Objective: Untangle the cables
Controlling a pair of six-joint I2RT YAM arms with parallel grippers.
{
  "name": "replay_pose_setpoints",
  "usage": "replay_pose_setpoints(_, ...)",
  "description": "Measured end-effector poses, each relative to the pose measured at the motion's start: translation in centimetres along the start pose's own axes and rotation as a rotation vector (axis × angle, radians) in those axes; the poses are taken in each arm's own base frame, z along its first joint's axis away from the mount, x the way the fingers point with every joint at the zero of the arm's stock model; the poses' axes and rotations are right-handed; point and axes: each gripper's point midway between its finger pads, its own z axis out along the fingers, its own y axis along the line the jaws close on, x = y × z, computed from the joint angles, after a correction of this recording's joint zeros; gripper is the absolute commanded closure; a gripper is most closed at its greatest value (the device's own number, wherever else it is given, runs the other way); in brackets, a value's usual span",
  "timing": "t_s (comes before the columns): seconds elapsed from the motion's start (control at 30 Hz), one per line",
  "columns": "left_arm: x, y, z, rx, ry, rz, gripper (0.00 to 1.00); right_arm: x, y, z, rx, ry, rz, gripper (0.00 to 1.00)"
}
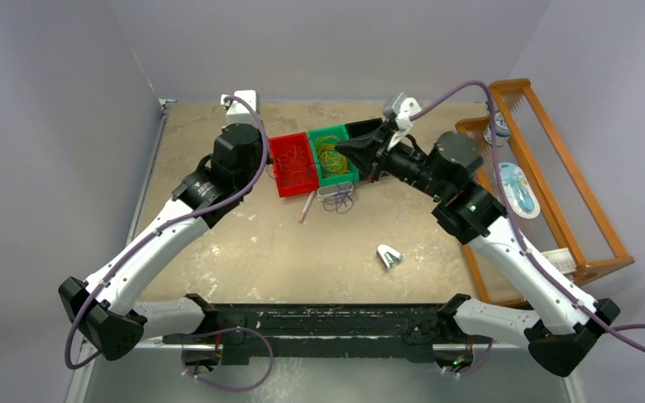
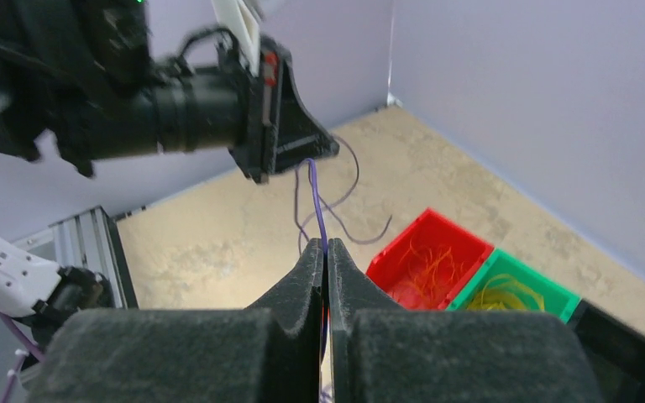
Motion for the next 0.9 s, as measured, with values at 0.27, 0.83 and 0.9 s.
replay_pose_setpoints(0.27,1.8,-1.2,0.7,0.047,0.052,-0.001,0.71,7.5,-1.6,1.6,0.044,0.175,0.061,1.00)
replay_pose_setpoints(0.83,3.0,-0.6,-3.1,0.155,0.073,-0.087,0.50,6.9,-2.9,1.5,0.141,0.138,0.118,1.00)
replay_pose_setpoints(0.9,2.4,-1.0,-4.5,0.224,0.044,-0.112,0.49,7.0,-3.3,1.7,0.163,0.137,0.140,1.00)
